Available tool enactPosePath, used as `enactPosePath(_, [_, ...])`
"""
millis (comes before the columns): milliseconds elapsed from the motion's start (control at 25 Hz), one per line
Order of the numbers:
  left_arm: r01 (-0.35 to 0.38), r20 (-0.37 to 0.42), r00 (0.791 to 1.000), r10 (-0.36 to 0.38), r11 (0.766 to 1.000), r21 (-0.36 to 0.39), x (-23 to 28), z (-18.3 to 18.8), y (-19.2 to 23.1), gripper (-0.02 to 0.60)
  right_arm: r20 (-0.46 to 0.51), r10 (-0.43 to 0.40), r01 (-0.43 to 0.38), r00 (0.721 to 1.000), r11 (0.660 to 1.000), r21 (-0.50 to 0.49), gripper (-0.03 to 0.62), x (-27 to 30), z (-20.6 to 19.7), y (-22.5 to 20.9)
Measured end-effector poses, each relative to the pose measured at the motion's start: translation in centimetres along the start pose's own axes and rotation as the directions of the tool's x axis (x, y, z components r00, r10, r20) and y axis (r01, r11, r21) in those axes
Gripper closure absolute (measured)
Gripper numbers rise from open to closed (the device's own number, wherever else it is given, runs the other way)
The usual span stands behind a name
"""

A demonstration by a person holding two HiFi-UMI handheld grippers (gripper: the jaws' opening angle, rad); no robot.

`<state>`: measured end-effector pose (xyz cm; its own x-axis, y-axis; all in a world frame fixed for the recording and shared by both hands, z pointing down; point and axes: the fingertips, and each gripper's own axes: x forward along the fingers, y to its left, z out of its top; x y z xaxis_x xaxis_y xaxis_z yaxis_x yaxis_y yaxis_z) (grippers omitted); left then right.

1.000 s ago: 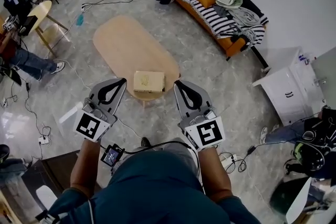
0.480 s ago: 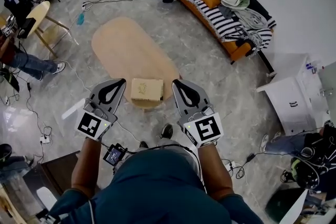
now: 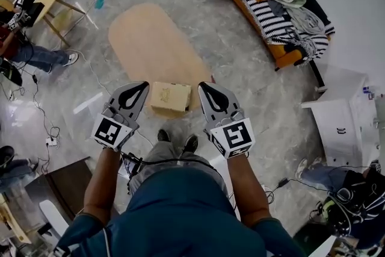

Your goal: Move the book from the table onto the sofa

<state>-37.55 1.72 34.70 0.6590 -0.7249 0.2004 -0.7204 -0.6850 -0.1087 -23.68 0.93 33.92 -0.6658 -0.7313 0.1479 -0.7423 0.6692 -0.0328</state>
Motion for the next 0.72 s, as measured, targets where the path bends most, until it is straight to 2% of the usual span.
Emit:
enactPosePath(200, [0.014, -0.024, 1.000, -0.015, 0.998, -0.057, 2.2, -3.7, 3.5, 0.577, -0.058, -0.021, 0.023, 0.998, 0.999, 0.031, 0.579, 3.9, -3.2, -1.4])
enactPosePath(360, [0.067, -0.044, 0.996, -0.072, 0.992, -0.108, 4.9, -7.2, 6.4, 0.577, -0.088, -0.053, 0.060, 0.995, 0.996, 0.070, 0.579, 7.3, -5.8, -2.7])
enactPosePath(720, [0.112, -0.145, 0.980, -0.139, 0.976, -0.185, 7.7, -15.6, 11.9, 0.577, -0.170, -0.094, 0.116, 0.981, 0.985, 0.126, 0.579, 14.2, -12.4, -3.6])
